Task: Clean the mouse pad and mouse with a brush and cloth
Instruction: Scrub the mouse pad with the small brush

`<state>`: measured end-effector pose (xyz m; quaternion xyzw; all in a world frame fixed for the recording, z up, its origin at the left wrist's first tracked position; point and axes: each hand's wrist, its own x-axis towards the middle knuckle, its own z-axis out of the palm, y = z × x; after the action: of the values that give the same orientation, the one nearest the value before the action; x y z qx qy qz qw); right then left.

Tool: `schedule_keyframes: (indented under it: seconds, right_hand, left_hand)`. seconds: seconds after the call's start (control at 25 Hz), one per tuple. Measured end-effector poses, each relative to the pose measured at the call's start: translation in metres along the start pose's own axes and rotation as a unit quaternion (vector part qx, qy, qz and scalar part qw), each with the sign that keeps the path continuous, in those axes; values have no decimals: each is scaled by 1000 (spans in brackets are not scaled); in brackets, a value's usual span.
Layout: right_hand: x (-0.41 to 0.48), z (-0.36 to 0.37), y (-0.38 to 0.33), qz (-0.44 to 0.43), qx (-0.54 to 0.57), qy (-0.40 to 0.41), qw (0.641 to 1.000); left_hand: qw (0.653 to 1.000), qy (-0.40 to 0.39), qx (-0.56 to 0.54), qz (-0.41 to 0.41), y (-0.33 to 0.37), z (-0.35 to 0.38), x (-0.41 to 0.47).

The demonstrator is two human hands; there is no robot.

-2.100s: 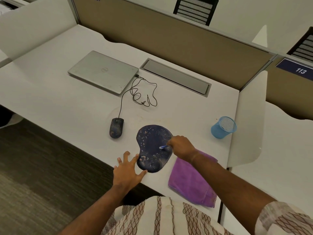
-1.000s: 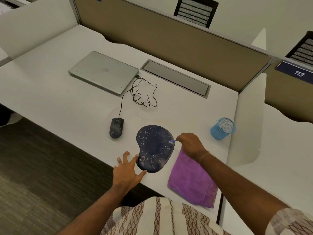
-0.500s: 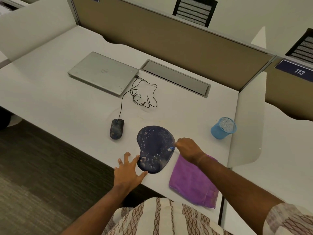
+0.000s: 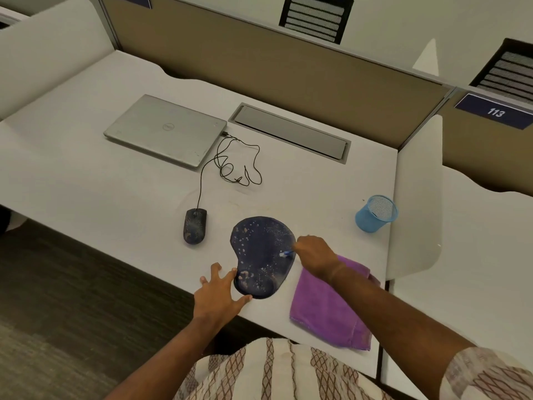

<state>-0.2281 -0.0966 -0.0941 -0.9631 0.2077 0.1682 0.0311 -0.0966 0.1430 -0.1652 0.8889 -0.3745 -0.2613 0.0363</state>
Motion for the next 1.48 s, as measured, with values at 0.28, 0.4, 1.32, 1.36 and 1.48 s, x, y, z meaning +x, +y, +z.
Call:
schedule_keyframes:
  seconds: [0.28,0.4,1.32,1.36,1.48]
  right_hand:
    - [1,-8,19,57,49,53,996]
    - [10,-6,-8,20,32,56,998]
    - [4,5,33,-62,-8,10,998]
    - [5,3,36,-64,-2,10,998]
    - [7,-4,40,-58,40,38,997]
  left_hand:
    - [1000,-9,15,21,-2,-7,-1]
    - [999,-7,28,41,-3,-15,1]
    - [999,7,30,20,12,-27,1]
    - [999,8,25,18,12,-28,0]
    - [1000,8,18,14,13,-29,-1]
